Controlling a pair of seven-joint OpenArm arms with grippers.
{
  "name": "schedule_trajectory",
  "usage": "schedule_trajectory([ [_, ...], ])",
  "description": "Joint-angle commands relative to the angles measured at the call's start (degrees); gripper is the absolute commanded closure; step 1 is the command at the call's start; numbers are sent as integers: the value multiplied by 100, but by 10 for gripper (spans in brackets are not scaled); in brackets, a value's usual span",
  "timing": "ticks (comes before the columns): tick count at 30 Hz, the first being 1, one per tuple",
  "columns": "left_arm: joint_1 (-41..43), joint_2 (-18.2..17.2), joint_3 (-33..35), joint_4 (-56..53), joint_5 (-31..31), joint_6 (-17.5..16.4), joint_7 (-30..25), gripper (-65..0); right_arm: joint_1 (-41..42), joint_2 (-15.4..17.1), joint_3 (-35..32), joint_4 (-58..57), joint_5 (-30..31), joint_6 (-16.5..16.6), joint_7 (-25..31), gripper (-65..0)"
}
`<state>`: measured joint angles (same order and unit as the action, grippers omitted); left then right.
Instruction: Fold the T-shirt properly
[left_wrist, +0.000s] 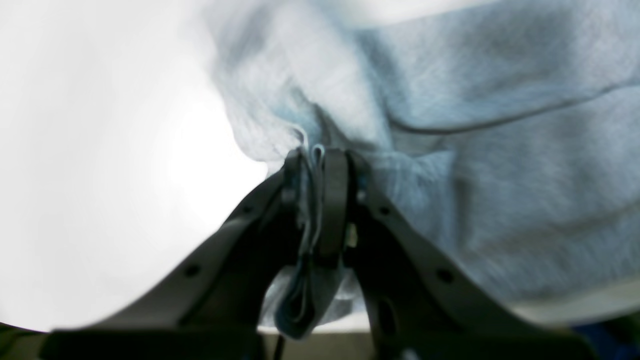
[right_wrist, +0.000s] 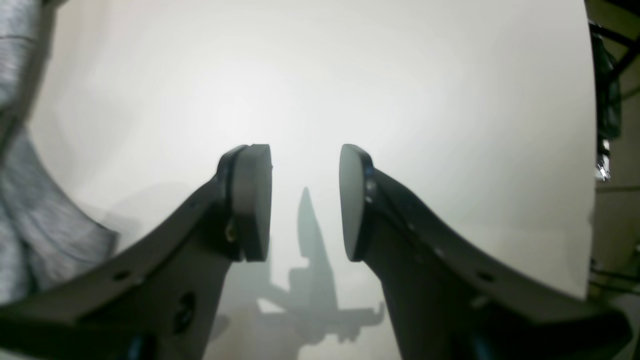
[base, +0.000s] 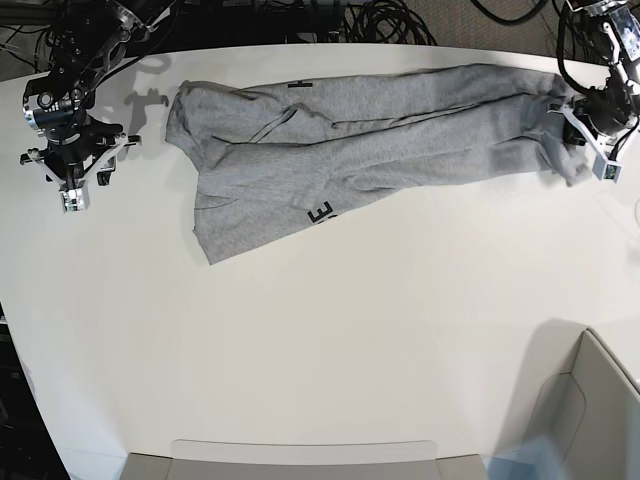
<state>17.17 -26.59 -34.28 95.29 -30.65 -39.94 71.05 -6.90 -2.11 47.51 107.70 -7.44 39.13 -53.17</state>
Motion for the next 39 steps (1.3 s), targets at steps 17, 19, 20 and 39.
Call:
schedule_trajectory([
  [17, 72, 958, 1516, 2124, -95, -6, 895, 0, 149, 57, -34, 65, 80, 87, 82, -229],
  [19, 46, 1116, 1833, 2124, -95, 113, 895, 0, 149, 57, -34, 30, 72, 87, 82, -229],
  [20, 46, 1204, 1965, 2124, -95, 245, 895, 0, 149, 57, -34, -5, 72, 87, 82, -229],
  [39, -411, 1837, 3494, 2107, -95, 2188, 416, 0, 149, 92, -34, -172, 72, 87, 82, -229],
])
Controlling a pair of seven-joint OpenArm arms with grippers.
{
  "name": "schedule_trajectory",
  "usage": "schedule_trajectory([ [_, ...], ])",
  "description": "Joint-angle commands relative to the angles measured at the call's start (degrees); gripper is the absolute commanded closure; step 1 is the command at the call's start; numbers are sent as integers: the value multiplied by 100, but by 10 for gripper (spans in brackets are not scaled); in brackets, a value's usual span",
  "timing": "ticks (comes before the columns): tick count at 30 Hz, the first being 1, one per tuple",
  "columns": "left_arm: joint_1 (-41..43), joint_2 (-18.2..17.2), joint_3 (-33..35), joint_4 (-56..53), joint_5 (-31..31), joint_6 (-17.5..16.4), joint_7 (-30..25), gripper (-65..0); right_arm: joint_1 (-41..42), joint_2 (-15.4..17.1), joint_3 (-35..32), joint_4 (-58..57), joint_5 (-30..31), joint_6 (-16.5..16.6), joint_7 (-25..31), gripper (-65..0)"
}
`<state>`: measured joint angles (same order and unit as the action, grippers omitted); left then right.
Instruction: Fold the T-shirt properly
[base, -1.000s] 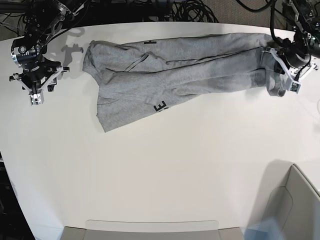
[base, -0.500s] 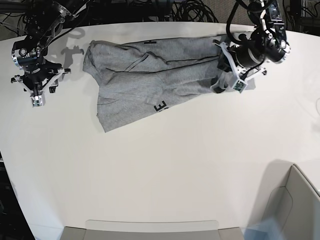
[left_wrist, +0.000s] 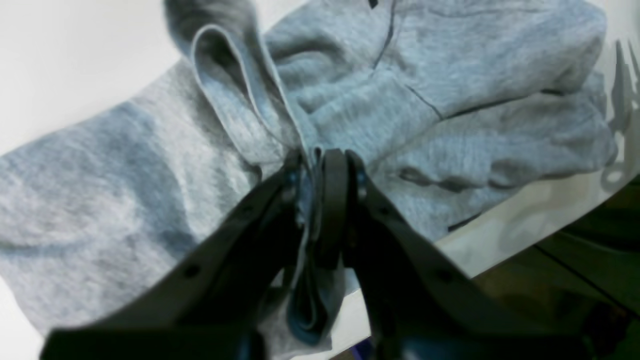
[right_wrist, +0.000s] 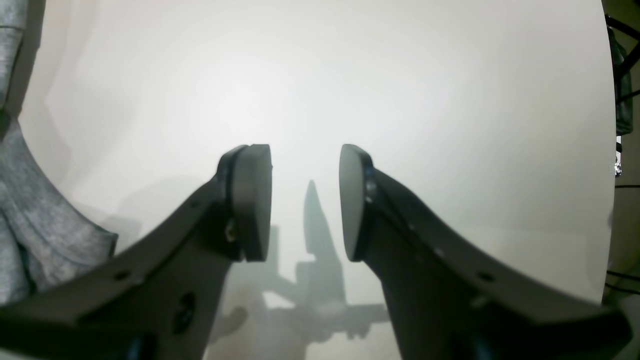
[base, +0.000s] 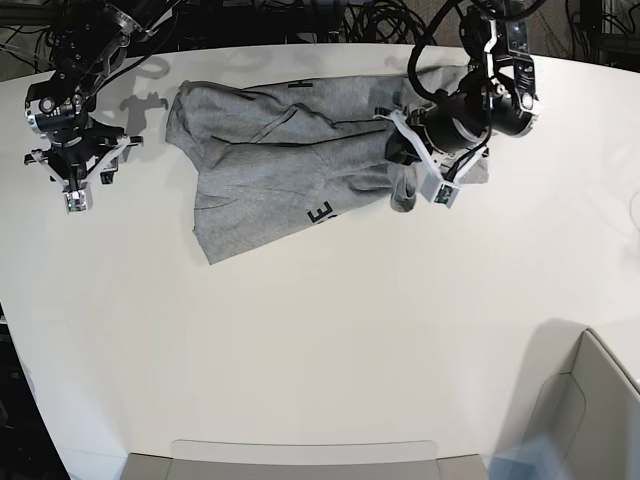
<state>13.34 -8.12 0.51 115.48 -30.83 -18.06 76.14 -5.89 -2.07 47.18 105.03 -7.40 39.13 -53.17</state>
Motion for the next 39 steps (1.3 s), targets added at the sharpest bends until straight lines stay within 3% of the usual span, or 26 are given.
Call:
schedule_trajectory([
  [1, -29, -10, 67, 87, -78, -9, -93, 0, 48, 88, -1, 94, 67, 87, 82, -229],
  [10, -73, -54, 428, 61, -42, 17, 215, 0, 48, 70, -10, 94, 67, 87, 82, -229],
  [16, -442, -28, 454, 69, -86, 817, 303, -74, 101, 53, -10, 94, 67, 87, 82, -229],
  [20, -618, -10, 428, 105, -227, 844, 241, -34, 128, 53, -10, 94, 67, 87, 82, -229],
  [22, -750, -1, 401, 105, -605, 844, 241, 0, 128, 53, -10, 94, 67, 87, 82, -229],
  [25, -908, -10, 445, 69, -1159, 870, 311, 0, 128, 53, -10, 94, 67, 87, 82, -229],
  [30, -987, -19, 463, -45, -1009, 888, 386, 0, 128, 53, -10, 94, 59, 87, 82, -229],
  [34, -934, -177, 463, -45, -667, 888, 386, -79, 128, 53, -10, 94, 59, 87, 82, -229],
  [39, -934, -247, 463, -36, -693, 861, 386, -150, 128, 53, -10, 94, 59, 87, 82, -229],
])
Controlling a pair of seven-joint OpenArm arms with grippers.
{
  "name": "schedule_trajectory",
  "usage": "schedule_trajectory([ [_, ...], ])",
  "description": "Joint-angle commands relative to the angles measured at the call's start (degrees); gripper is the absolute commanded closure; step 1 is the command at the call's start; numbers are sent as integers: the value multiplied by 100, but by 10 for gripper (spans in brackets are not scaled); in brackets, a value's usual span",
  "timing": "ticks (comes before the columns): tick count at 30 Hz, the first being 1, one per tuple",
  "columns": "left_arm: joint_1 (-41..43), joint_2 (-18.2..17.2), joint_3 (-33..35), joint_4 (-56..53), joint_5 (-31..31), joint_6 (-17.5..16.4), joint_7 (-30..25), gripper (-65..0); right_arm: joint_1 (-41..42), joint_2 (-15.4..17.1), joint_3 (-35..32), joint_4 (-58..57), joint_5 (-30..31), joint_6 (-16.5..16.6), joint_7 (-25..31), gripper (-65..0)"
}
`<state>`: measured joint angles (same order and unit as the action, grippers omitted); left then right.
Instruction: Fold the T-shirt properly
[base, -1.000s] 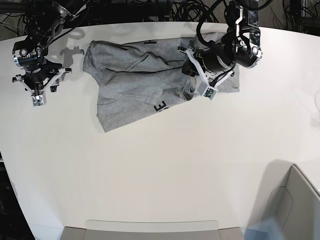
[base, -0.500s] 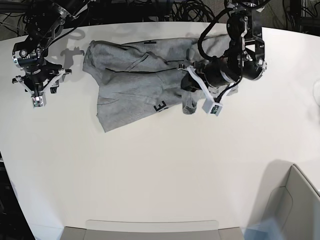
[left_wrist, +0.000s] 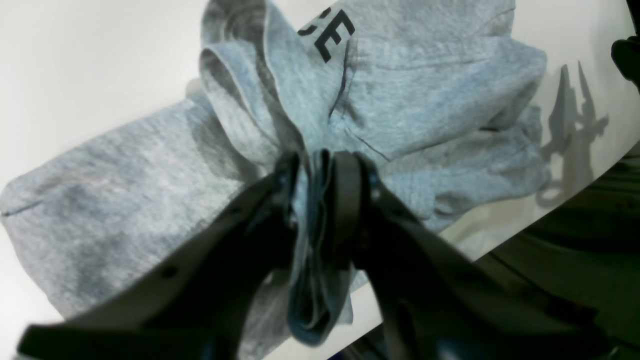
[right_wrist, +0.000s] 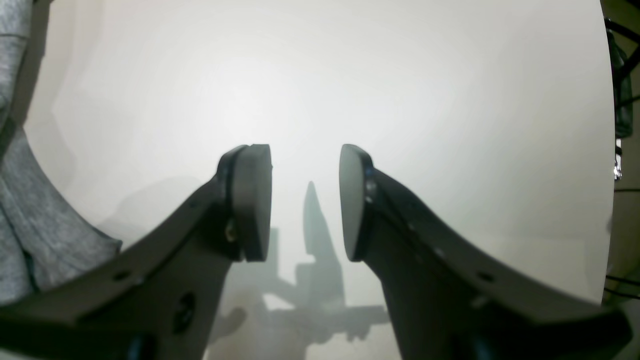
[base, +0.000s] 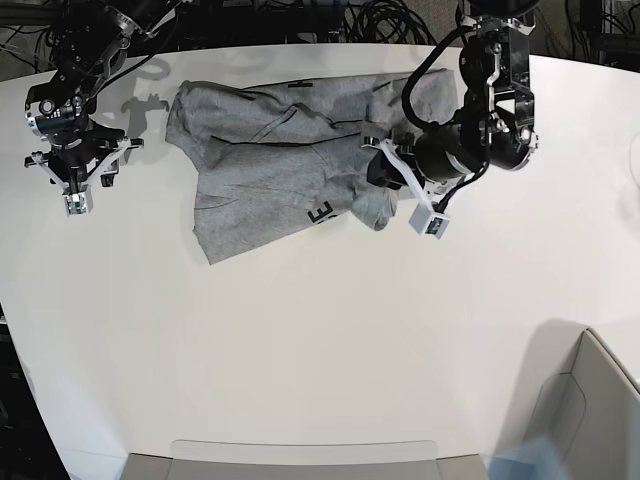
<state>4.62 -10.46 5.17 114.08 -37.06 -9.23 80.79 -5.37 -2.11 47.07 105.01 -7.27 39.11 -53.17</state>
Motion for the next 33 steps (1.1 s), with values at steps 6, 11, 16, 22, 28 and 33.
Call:
schedule_trajectory([
  [6, -62, -22, 6, 121, -474, -48, -79, -189, 75, 57, -8, 97, 45, 89, 82, -229],
  [11, -106, -119, 15, 95, -932, 5, -79, -209, 75, 57, -8, 97, 45, 89, 82, -229],
  [16, -62, -128, -609, 121, -756, 5, -79, -204, 75, 57, -8, 97, 45, 89, 82, -229],
  [22, 201, -444, -1040, 16, -738, 5, -79, -126, 84, 57, -8, 105, 45, 89, 82, -229],
  [28, 193, -515, -152, -661, -360, 14, -79, -122, 128, 48, -8, 105, 54, 89, 82, -229],
  [33, 201, -515, 797, -1197, 203, 14, -453, -122, 110, 48, -8, 114, 54, 89, 82, -229],
])
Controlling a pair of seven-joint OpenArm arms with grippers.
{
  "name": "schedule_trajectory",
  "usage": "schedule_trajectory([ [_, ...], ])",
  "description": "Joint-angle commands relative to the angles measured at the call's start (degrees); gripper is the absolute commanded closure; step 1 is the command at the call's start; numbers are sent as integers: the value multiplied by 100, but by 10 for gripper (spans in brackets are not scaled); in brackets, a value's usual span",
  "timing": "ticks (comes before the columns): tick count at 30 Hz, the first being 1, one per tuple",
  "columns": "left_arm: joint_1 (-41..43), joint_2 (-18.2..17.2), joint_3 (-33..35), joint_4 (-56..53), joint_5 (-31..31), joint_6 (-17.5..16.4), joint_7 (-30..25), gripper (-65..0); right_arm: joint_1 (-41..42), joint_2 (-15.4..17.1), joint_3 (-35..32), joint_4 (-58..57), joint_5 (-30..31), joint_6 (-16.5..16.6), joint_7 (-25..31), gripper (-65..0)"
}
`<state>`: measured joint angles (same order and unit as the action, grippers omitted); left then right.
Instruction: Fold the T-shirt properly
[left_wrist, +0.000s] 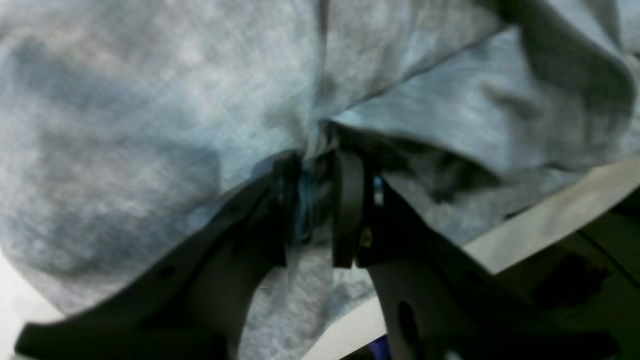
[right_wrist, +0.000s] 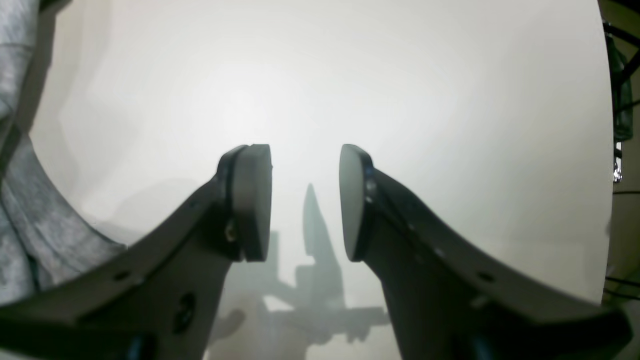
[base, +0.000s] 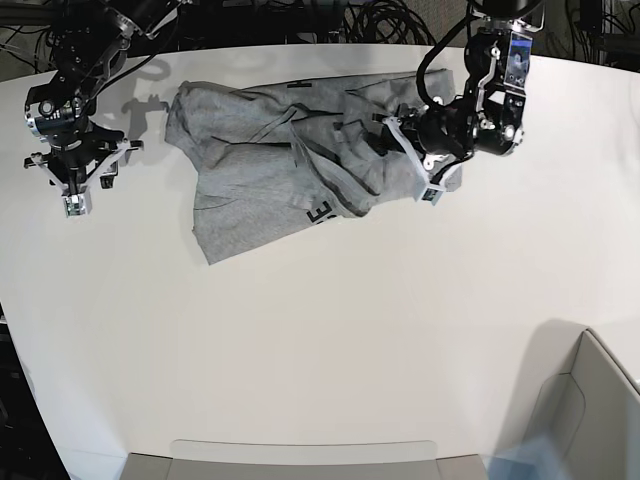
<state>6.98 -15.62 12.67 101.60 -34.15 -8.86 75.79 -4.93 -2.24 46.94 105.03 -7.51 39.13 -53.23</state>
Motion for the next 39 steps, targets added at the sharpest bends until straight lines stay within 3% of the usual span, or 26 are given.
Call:
schedule_trajectory([
  [1, -35, 10, 171, 68, -88, -24, 12, -122, 58, 61, 14, 112, 78, 87, 88, -229],
  [9, 53, 740, 285, 649, -115, -32, -5, -122, 49, 70, 14, 112, 78, 87, 88, -229],
  [15, -131, 933, 707, 640, -115, -59, -5, -123, 49, 70, 14, 112, 78, 87, 88, -229],
  [18, -351, 907, 1375, 631, -115, -32, -5, -122, 58, 61, 14, 121, 78, 87, 88, -229],
  [21, -492, 889, 1577, 640, -115, -32, 4, -122, 75, 26, 14, 103, 78, 87, 79, -229],
  [30, -474, 872, 698, 1378, -115, -50, 12, -122, 181, 26, 14, 103, 78, 87, 88, -229],
  [34, -333, 573, 188, 1405, -115, -32, 421, -111, 216, 26, 5, 130, 78, 87, 71, -229],
  [39, 168, 19, 109, 1334, -97, -32, 421, -23, 207, 17, -434, 182, 87, 87, 62, -229],
])
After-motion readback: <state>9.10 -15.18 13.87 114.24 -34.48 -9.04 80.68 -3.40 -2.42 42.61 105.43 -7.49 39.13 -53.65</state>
